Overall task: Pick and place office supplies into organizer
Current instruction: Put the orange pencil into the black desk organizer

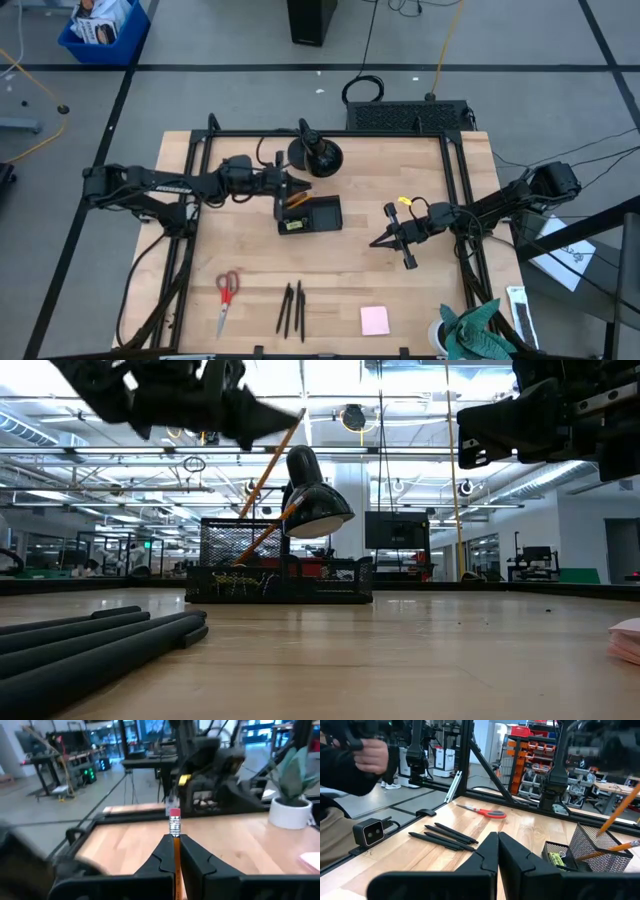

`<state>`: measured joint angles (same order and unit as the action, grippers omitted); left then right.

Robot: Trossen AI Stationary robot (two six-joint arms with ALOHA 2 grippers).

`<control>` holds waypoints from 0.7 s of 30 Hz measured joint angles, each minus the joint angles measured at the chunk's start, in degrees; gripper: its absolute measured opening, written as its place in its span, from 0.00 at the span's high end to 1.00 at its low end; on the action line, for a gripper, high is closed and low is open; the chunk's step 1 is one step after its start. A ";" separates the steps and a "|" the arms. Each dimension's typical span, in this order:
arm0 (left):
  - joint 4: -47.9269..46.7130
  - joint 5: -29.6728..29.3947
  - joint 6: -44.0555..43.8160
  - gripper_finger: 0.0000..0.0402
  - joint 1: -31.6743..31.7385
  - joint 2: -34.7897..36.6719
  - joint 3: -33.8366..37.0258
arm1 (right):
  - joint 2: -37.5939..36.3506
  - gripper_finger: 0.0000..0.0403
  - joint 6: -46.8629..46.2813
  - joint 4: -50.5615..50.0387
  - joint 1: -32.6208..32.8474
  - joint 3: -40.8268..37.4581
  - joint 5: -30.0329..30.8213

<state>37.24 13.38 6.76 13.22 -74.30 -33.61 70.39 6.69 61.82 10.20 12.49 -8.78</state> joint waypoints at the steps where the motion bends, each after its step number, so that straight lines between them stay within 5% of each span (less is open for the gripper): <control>1: 1.64 0.42 -0.52 0.99 0.58 0.00 1.02 | 0.00 1.00 0.01 0.03 0.00 0.00 0.00; 10: 10.79 0.03 -3.31 0.93 1.87 0.02 8.48 | 0.00 1.00 0.08 0.99 0.00 0.00 0.00; 21: 17.08 -7.38 -5.77 0.93 0.82 -6.59 11.04 | 0.00 1.00 0.18 2.27 0.00 0.00 0.00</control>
<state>54.32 6.00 0.99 14.04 -80.88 -22.57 70.39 6.87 64.09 10.20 12.49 -8.78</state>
